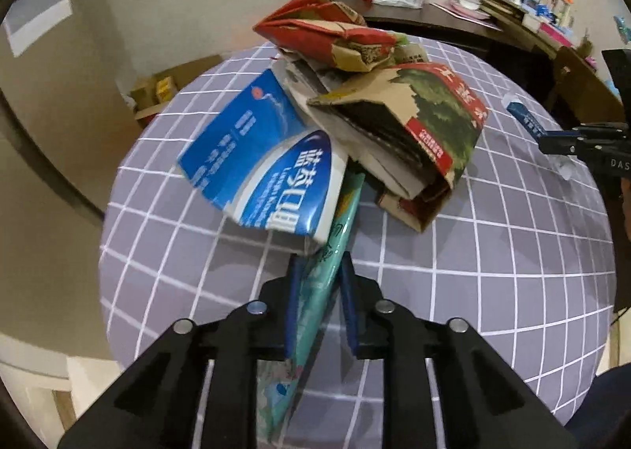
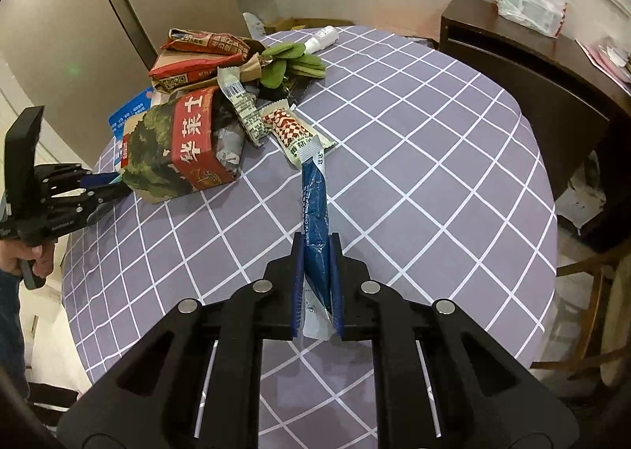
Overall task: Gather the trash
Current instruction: 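Grasp the blue tube with the right tool while the left tool grasps the teal snack stick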
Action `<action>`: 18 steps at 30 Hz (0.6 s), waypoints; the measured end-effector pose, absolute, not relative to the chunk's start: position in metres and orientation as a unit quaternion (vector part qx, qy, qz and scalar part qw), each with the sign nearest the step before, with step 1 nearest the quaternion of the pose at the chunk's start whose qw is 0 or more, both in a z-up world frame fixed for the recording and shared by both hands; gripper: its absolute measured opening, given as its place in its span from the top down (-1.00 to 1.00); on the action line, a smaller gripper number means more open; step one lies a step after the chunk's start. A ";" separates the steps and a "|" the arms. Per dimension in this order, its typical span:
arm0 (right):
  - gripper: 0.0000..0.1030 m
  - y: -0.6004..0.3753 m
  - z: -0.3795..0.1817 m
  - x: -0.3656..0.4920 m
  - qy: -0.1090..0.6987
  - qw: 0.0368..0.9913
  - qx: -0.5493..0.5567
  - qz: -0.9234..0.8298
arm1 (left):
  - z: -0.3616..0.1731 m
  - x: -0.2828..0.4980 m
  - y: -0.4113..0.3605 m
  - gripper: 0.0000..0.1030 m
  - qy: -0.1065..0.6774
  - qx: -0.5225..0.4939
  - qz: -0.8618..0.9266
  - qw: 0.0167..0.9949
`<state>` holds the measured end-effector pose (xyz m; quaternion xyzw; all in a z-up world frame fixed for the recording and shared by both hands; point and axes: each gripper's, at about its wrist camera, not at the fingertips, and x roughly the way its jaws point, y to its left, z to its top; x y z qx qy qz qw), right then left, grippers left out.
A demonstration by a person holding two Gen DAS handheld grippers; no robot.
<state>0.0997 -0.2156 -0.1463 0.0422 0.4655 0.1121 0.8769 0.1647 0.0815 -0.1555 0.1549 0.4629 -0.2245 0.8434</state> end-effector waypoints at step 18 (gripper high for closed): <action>0.76 -0.217 -0.150 0.093 0.462 0.877 0.053 0.120 | -0.162 0.151 0.086 -0.28 0.480 0.121 -0.194 0.847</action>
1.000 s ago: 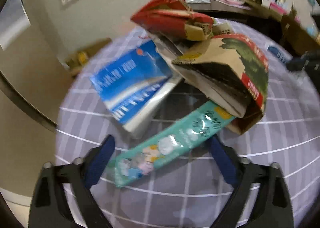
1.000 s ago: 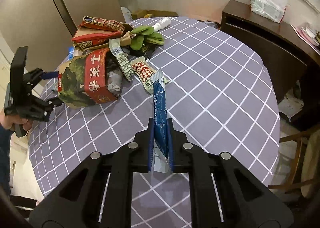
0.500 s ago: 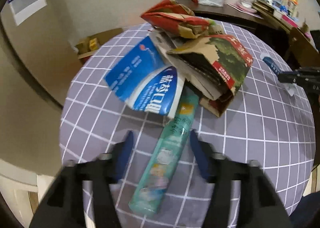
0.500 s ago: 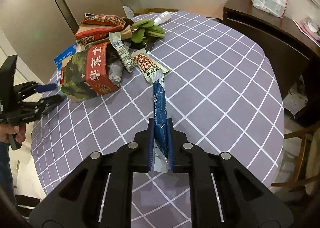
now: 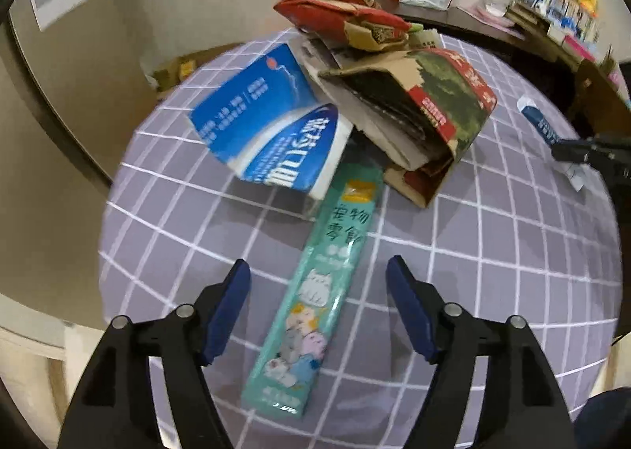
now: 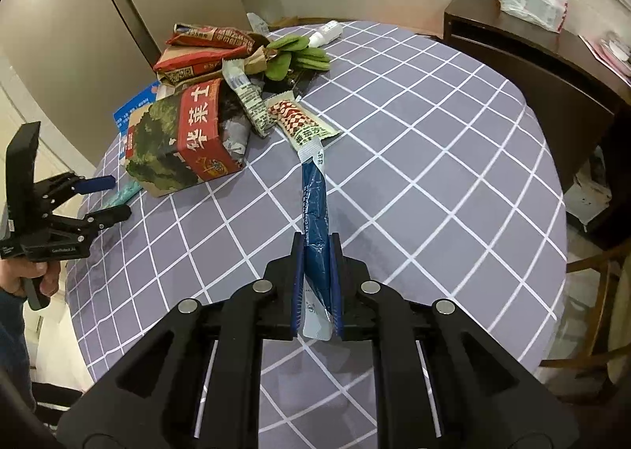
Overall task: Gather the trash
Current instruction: 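Grasp the blue tube with the right tool while the left tool grasps the teal snack stick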
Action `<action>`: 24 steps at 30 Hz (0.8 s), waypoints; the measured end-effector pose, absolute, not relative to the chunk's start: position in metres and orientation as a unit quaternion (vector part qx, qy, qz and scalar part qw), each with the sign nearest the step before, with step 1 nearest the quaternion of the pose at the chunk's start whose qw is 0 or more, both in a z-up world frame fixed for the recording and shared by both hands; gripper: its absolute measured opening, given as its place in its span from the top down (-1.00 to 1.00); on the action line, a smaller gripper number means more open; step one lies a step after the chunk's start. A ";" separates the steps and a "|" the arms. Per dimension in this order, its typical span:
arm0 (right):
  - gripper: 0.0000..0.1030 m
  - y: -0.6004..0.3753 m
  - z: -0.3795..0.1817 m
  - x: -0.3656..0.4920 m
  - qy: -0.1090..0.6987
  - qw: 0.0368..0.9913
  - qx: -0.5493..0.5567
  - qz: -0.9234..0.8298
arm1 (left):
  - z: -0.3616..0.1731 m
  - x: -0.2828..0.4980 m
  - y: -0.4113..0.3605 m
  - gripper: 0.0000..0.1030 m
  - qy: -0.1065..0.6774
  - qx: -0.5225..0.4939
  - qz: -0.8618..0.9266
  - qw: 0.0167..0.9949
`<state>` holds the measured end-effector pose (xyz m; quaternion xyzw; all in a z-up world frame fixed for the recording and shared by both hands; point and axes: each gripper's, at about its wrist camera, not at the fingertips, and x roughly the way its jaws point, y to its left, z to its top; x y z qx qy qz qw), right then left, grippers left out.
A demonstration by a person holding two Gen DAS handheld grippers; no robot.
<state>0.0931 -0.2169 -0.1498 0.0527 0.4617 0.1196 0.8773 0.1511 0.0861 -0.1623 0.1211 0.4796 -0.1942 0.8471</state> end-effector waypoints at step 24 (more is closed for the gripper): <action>0.76 -0.245 -0.145 0.087 0.443 0.884 0.095 0.116 | -0.136 0.087 0.076 0.49 0.470 0.014 -0.208 0.858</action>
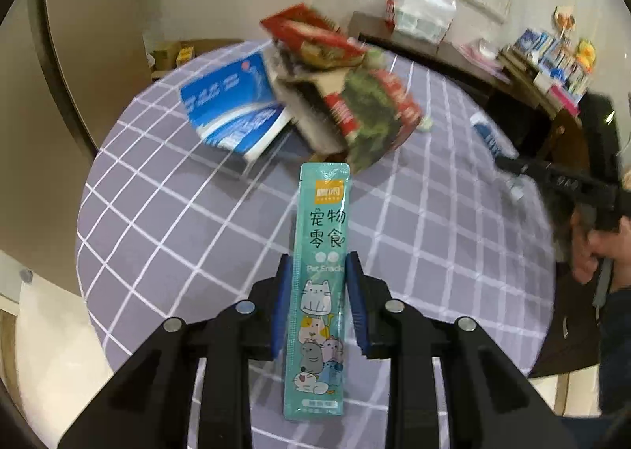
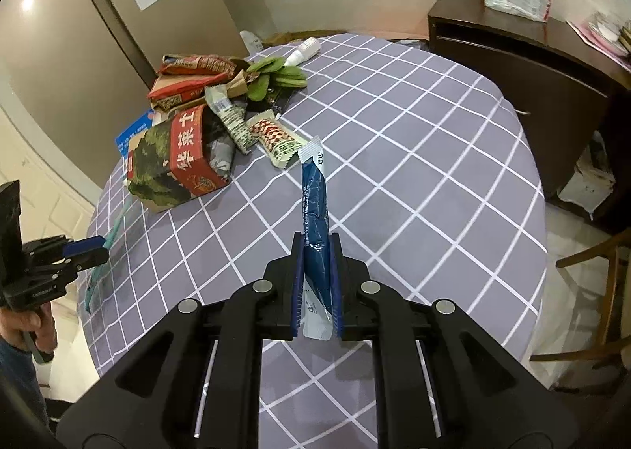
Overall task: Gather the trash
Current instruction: 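Grasp the blue tube with the right tool while the left tool grasps the teal snack stick, then carry both items over the blue bin and open both tools to drop them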
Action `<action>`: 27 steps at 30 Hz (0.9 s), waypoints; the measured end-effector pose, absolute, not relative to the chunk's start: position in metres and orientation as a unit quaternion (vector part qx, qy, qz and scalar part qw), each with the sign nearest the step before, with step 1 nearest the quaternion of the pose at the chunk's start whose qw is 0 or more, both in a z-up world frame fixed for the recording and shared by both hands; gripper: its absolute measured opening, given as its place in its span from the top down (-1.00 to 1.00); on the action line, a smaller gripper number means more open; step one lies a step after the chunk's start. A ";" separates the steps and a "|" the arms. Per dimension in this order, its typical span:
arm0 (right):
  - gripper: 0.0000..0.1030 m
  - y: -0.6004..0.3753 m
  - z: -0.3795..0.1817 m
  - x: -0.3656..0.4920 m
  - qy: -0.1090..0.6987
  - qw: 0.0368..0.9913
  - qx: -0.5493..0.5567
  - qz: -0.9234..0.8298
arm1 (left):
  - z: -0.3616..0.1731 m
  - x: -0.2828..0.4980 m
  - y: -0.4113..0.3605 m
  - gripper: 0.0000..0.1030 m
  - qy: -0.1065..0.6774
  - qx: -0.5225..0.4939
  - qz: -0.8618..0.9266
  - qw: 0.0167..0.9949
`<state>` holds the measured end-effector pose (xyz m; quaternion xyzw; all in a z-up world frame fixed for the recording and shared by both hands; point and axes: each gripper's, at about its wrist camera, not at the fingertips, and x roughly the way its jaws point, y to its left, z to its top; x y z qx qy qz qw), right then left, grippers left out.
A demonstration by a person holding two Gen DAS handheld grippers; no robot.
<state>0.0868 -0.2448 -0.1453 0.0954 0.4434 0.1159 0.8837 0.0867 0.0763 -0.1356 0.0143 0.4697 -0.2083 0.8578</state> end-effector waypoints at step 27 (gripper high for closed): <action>0.76 -0.552 -0.261 0.041 0.441 0.812 0.364 -0.117 | -0.116 0.118 -0.263 0.49 0.448 -0.018 -0.388 0.805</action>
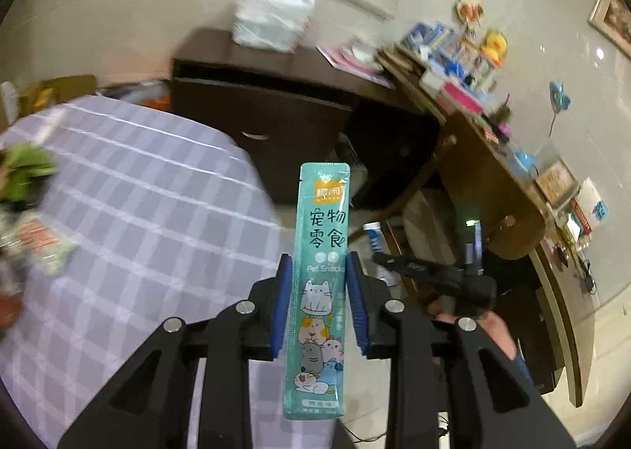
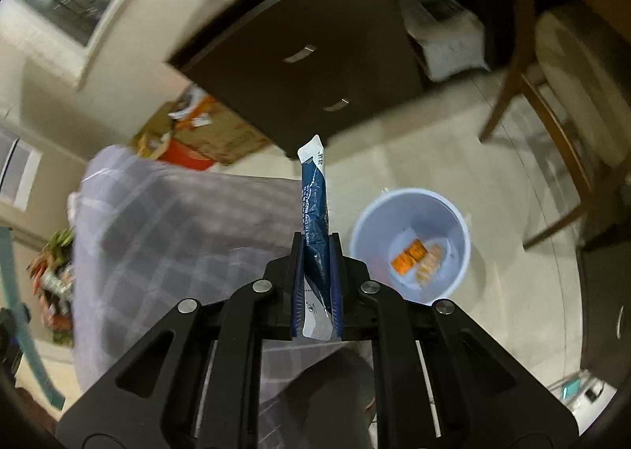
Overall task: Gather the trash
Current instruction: 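Carry both items over the blue bin and open both tools to drop them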
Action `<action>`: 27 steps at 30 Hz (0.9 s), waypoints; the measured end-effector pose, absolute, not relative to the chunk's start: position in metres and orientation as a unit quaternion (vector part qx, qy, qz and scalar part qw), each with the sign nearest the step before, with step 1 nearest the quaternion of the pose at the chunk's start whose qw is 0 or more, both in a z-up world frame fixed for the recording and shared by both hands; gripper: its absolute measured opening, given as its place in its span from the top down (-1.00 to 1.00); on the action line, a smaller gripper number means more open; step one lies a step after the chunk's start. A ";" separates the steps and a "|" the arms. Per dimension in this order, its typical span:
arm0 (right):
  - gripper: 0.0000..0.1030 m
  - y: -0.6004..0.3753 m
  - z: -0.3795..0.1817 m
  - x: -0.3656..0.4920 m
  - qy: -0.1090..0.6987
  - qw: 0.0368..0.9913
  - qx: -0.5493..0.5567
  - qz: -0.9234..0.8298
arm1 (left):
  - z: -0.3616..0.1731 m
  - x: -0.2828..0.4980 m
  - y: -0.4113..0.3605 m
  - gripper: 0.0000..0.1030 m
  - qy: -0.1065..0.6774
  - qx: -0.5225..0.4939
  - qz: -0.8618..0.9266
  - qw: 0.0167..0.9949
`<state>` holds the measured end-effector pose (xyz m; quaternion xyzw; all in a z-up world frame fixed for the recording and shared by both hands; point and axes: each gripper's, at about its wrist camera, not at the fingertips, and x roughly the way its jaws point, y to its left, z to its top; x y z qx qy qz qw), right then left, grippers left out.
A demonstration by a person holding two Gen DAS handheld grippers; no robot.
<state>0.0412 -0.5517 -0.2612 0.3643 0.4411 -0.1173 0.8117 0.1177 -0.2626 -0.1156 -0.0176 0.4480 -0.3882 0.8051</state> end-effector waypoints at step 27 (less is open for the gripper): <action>-0.79 -0.603 -0.235 -0.042 0.333 0.829 0.419 -0.160 | -0.216 0.153 -0.437 -0.65 0.542 0.128 -0.353 0.752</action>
